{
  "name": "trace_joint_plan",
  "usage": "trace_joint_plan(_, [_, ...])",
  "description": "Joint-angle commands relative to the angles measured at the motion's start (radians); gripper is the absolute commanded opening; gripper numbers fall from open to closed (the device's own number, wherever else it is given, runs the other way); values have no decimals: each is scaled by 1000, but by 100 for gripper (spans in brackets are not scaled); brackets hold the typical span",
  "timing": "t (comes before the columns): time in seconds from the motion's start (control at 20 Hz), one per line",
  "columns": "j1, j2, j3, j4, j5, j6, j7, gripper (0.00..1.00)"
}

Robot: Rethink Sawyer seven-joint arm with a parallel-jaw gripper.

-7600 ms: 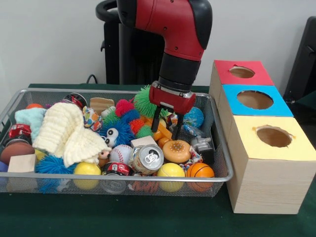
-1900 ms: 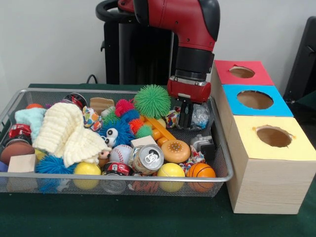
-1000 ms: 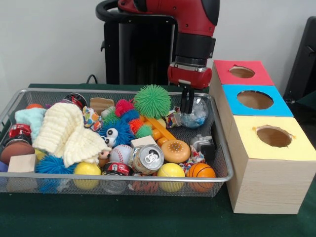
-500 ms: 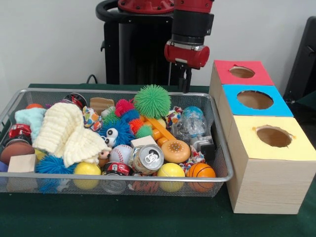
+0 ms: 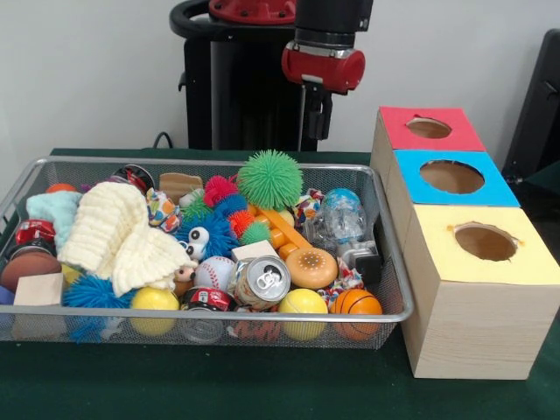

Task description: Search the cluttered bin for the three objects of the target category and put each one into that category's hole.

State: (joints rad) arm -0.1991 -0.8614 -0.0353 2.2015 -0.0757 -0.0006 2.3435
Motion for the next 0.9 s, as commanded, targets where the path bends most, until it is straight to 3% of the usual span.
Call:
trace_joint_plan(0.05, [-34, 22, 78, -28, -38, 36, 42, 0])
trace_joint_plan(0.25, [-7, 80, 33, -52, -39, -6, 52, 0])
trace_joint_plan(0.3, [7, 82, 15, -58, -40, 11, 48, 100])
trace_joint_plan(0.45, [33, 82, -5, -72, -43, 36, 36, 100])
trace_joint_plan(0.55, [52, 97, -25, -77, -23, -5, 71, 100])
trace_joint_plan(0.7, [51, 102, -5, -79, -16, 9, 72, 100])
trace_joint_plan(0.9, [91, 156, -19, -111, 5, -21, 89, 100])
